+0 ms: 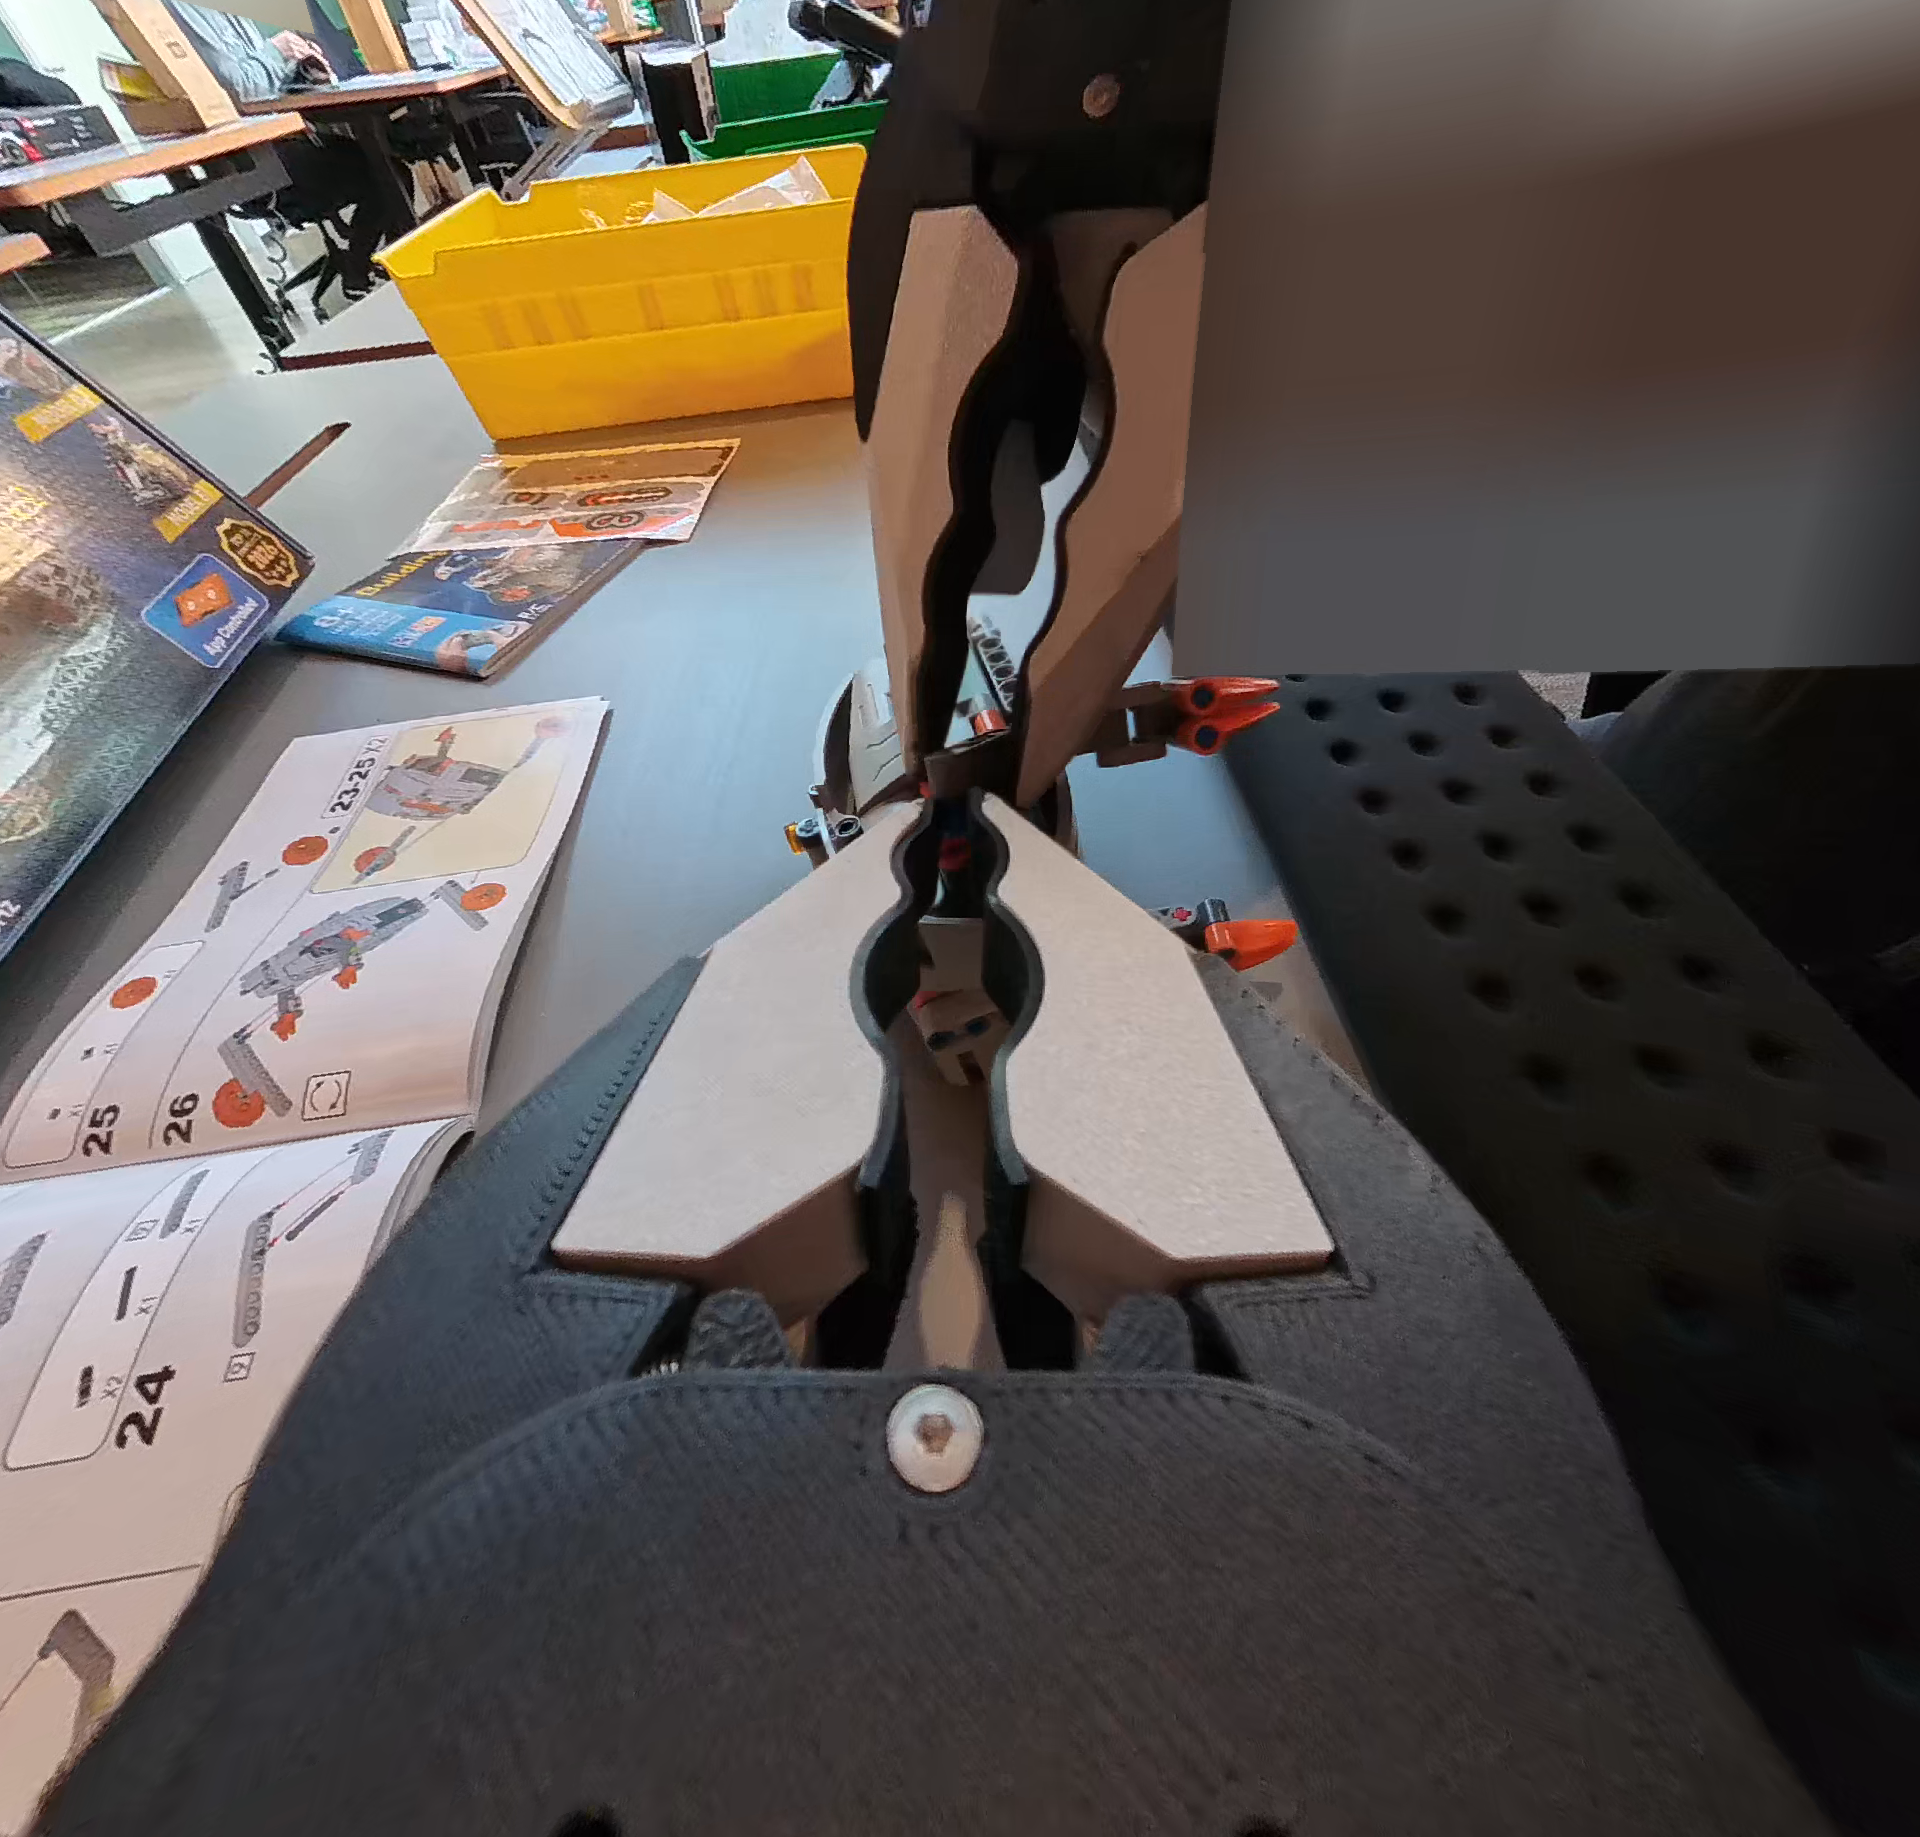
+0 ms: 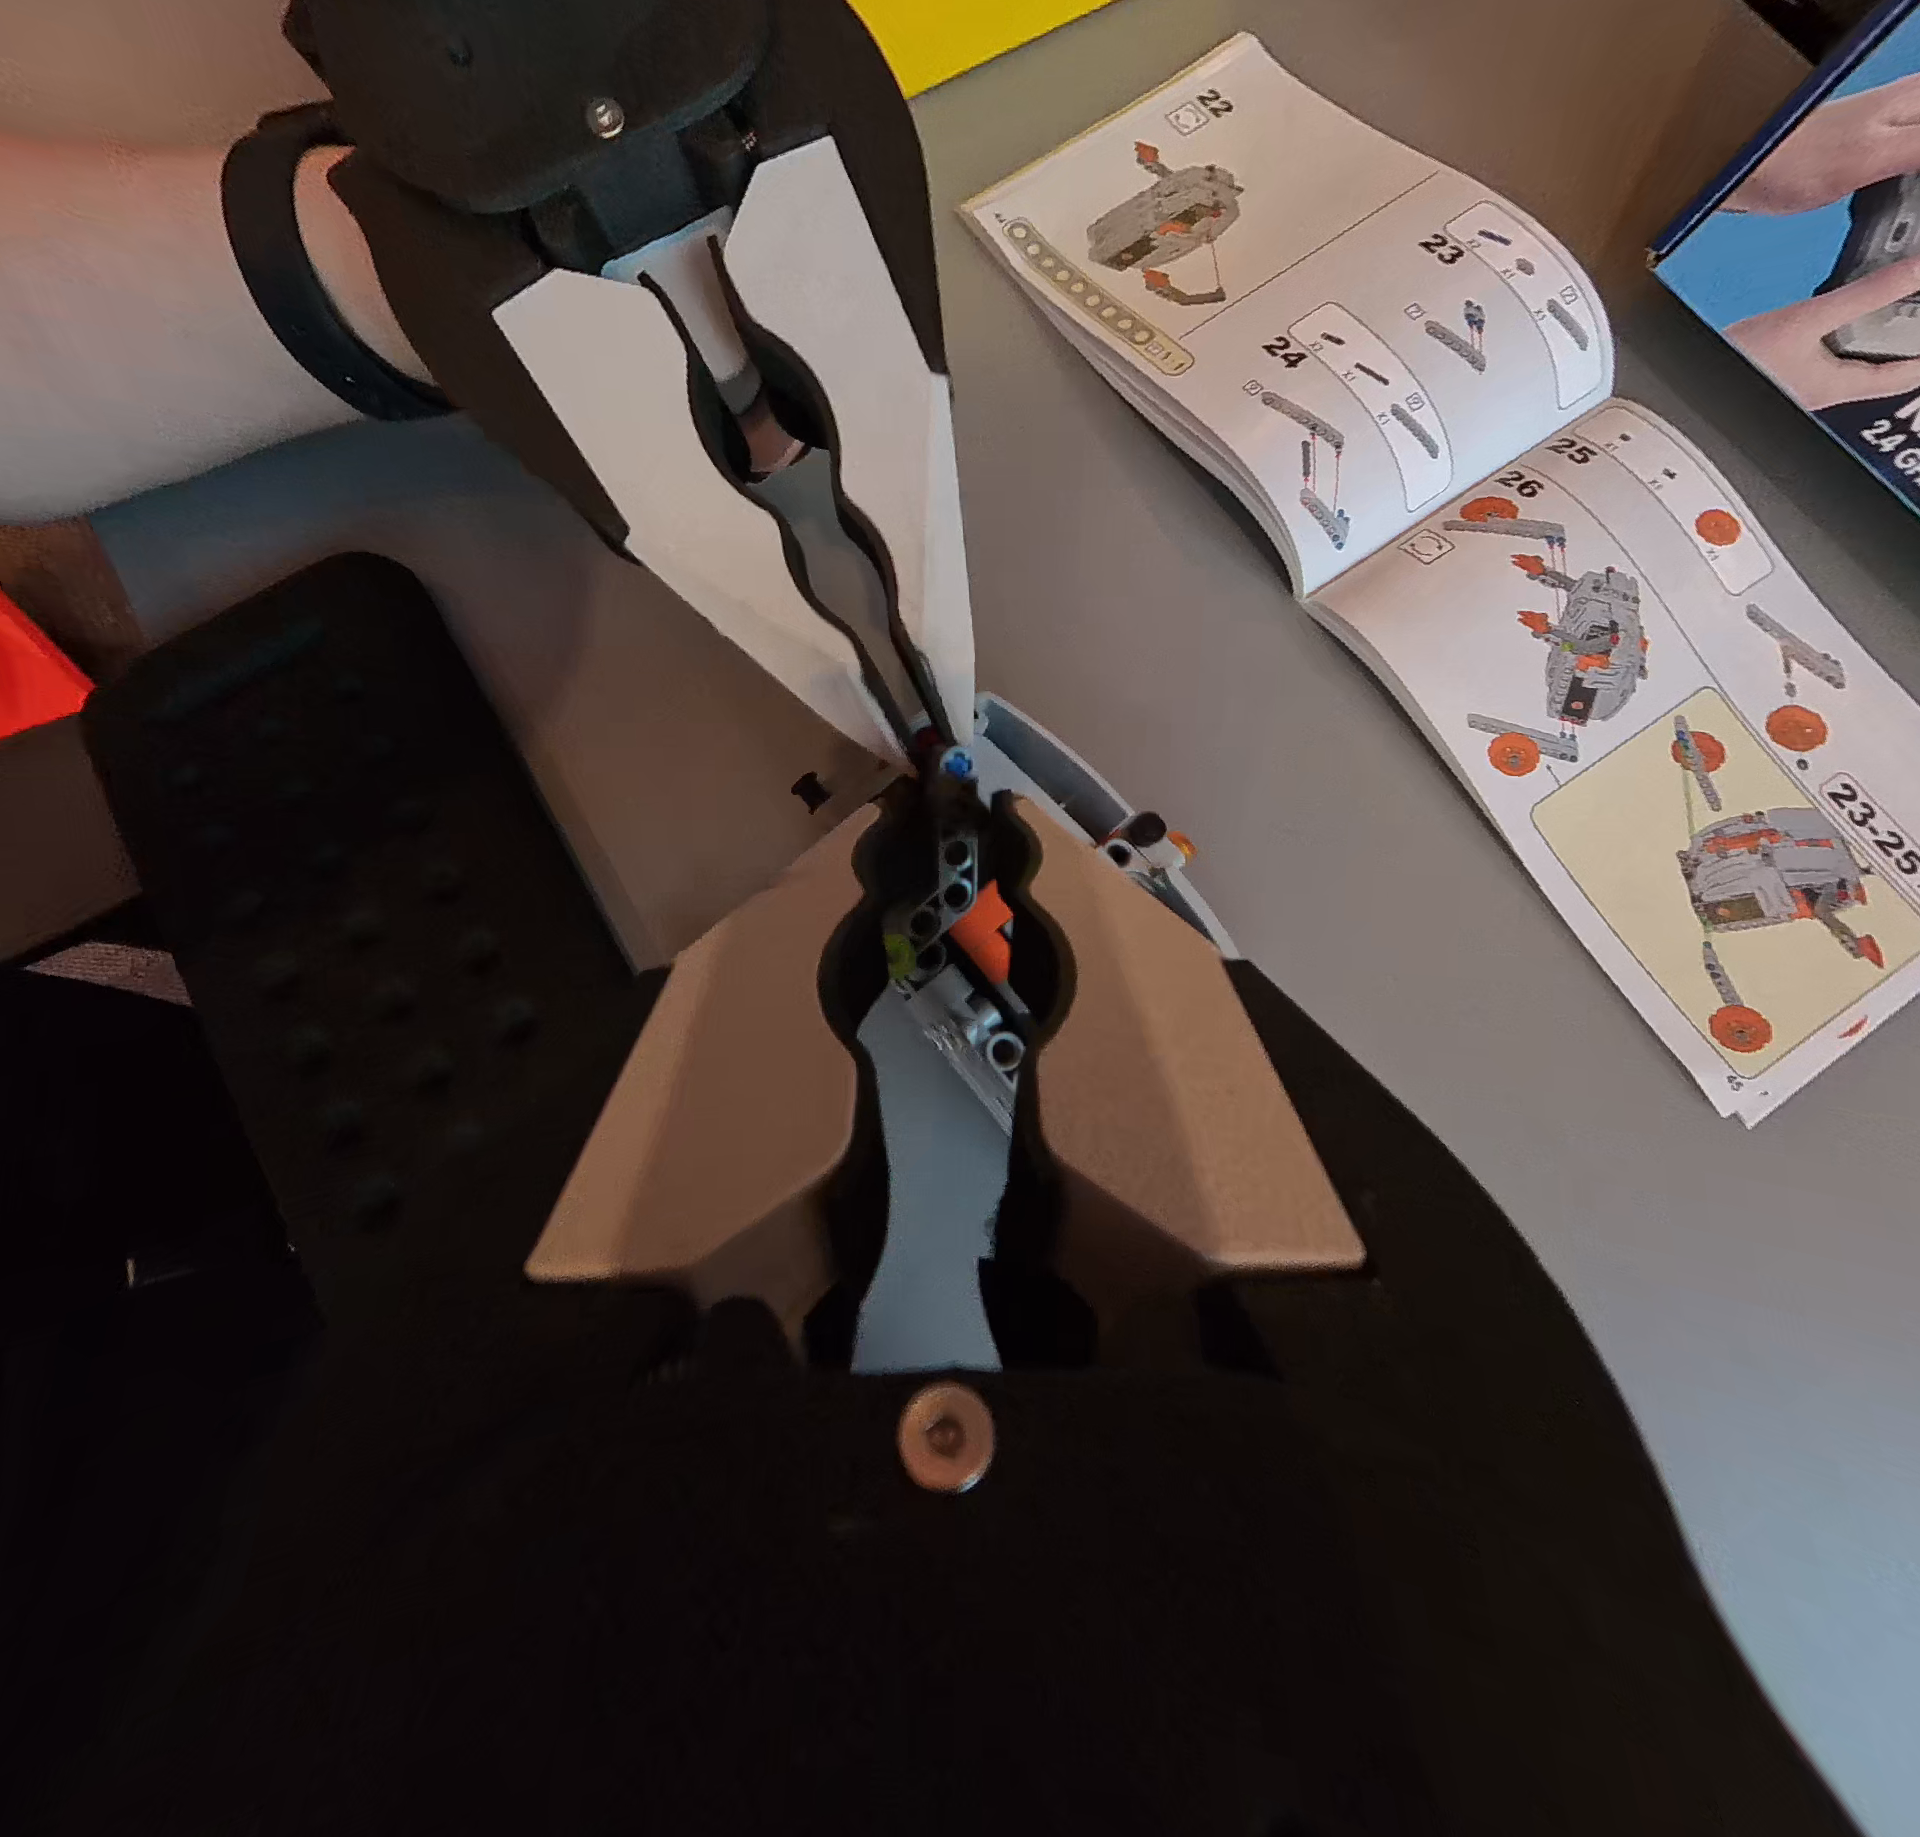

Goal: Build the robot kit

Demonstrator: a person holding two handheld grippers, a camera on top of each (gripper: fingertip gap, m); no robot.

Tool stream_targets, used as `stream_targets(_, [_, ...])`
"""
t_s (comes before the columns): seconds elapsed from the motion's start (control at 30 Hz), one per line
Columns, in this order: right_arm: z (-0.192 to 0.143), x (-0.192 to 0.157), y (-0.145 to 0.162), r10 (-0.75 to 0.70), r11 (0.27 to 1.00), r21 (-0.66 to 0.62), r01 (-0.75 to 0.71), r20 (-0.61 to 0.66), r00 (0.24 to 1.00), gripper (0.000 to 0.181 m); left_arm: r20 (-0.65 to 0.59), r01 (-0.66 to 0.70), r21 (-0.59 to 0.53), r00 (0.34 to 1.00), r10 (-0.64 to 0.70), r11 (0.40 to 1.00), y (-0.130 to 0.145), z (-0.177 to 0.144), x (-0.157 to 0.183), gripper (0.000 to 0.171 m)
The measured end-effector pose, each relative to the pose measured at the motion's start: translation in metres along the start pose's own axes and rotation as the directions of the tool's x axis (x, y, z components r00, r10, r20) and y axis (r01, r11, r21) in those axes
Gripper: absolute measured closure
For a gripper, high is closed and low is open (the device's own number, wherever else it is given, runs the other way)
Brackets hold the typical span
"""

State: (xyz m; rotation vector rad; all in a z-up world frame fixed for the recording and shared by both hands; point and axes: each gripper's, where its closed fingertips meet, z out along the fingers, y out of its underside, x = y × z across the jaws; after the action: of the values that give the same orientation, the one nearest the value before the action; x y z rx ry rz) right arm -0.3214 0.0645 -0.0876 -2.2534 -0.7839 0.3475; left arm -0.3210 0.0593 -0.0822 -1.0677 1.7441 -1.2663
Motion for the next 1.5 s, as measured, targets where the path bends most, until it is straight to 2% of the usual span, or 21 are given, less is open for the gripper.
stream_targets(0.2, [-0.007,0.004,-0.004,0.107,0.991,0.068,-0.112,0.062,0.992,0.166,0.003,-0.012,-0.003,1.000,0.012,1.000,0.000,0.000,0.000,0.169])
stream_targets(0.37, [-0.005,0.001,-0.004,0.145,0.984,0.082,-0.155,0.124,0.982,0.175,0.008,-0.009,-0.005,1.000,0.009,1.000,0.001,0.000,-0.001,0.169])
stream_targets(0.63, [-0.004,0.001,-0.003,0.204,0.966,0.114,-0.231,0.207,0.957,0.175,0.010,-0.010,-0.004,1.000,0.010,1.000,0.001,0.000,-0.001,0.169])
stream_targets(0.77, [-0.004,-0.001,-0.001,0.197,0.969,0.104,-0.224,0.221,0.955,0.175,0.007,-0.013,-0.003,1.000,0.013,1.000,0.001,0.000,0.000,0.169])
stream_targets(0.8, [-0.005,0.000,-0.001,0.195,0.970,0.104,-0.222,0.218,0.956,0.175,0.013,-0.018,-0.001,1.000,0.018,1.000,0.000,-0.001,-0.001,0.166])
stream_targets(0.87, [-0.006,0.001,-0.001,0.188,0.971,0.111,-0.214,0.206,0.960,0.175,0.044,-0.011,0.028,0.999,0.010,1.000,-0.005,-0.006,-0.007,0.134])
stream_targets(0.93, [-0.007,0.003,-0.002,0.178,0.972,0.120,-0.203,0.189,0.966,0.175,0.035,0.035,0.060,0.999,-0.037,0.998,-0.009,-0.011,-0.011,0.121])
stream_targets(1.0, [-0.007,0.003,-0.001,0.178,0.974,0.106,-0.198,0.168,0.969,0.175,0.019,0.085,0.045,0.996,-0.086,0.995,-0.004,-0.010,-0.012,0.104])
stream_targets(1.13, [-0.005,0.000,0.003,0.121,0.991,0.052,-0.126,0.096,0.988,0.174,-0.012,0.108,-0.047,0.994,-0.109,0.993,0.016,0.007,-0.004,0.094])
stream_targets(1.3, [-0.003,-0.002,0.008,0.087,0.996,-0.033,-0.086,0.035,0.996,0.175,-0.003,0.099,-0.117,0.995,-0.101,0.988,0.027,0.024,0.005,0.099])
stream_targets(1.37, [-0.002,-0.002,0.008,0.081,0.996,-0.047,-0.080,0.022,0.996,0.174,0.017,0.071,-0.158,0.997,-0.069,0.985,0.032,0.027,0.005,0.107])
stream_targets(1.5, [0.000,-0.001,0.007,0.074,0.996,-0.054,-0.074,0.003,0.997,0.175,0.038,0.074,-0.170,0.997,-0.069,0.983,0.033,0.030,0.004,0.113])
